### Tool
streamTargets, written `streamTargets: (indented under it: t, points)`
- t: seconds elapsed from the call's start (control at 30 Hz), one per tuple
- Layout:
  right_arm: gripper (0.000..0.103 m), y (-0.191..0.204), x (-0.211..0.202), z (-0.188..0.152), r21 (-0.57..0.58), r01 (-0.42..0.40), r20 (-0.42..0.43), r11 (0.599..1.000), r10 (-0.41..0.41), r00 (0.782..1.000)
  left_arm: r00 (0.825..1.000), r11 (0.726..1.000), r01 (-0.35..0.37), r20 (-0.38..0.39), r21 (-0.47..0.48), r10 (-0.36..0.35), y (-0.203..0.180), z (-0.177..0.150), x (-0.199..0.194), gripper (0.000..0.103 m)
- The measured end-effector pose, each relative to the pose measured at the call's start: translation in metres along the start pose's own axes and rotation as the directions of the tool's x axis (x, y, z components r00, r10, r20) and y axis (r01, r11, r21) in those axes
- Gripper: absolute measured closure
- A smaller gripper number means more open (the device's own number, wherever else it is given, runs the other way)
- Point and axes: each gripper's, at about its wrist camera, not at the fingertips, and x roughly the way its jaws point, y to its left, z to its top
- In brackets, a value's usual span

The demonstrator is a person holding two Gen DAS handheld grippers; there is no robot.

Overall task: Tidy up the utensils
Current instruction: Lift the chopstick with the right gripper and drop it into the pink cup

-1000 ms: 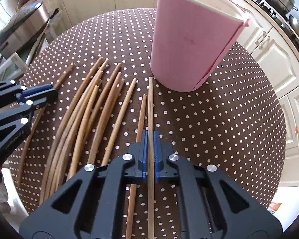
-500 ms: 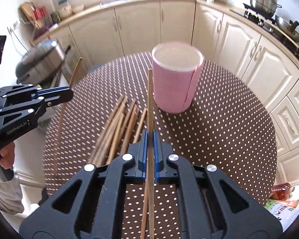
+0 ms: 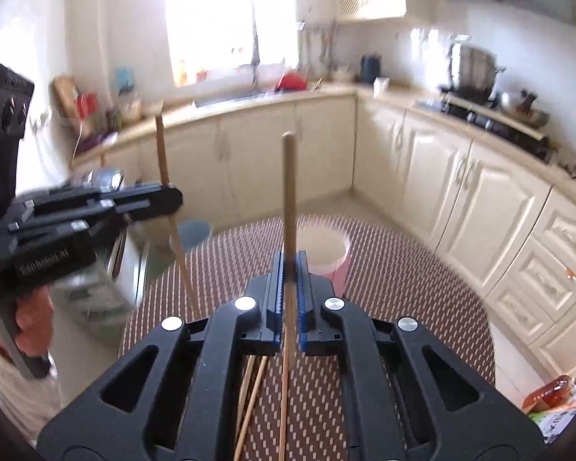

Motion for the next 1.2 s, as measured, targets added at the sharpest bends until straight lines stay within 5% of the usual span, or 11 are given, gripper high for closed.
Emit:
streamTargets:
  t: [0.3, 0.5, 0.93, 1.2]
  points:
    - [0.097, -0.011, -0.013, 0.055, 0.052, 0.053, 0.191, 0.997, -0.062, 0.980, 0.985, 0.998, -0.005, 0.174, -0.061, 0.016, -0.009, 0.061, 0.017, 0.097]
    - [0.097, -0.021, 0.004, 0.070, 0.079, 0.065, 0.219, 0.995, -0.081, 0.972, 0.971, 0.991, -0.013, 0.234, -0.131, 0.043, 0.003, 0.074, 0.047, 0.097]
    - [0.097, -0.044, 0.062, 0.029, 0.127, 0.073, 0.049, 0.989, -0.079, 0.996, 0.997, 0.997, -0.048, 0.055, -0.067, 0.052, 0.015, 0.029, 0.122, 0.097]
    - [0.096, -0.045, 0.074, 0.013, 0.134, 0.098, 0.000, 0.986, -0.099, 0.995, 0.998, 0.997, -0.057, -0.001, -0.047, 0.057, 0.020, 0.015, 0.129, 0.096]
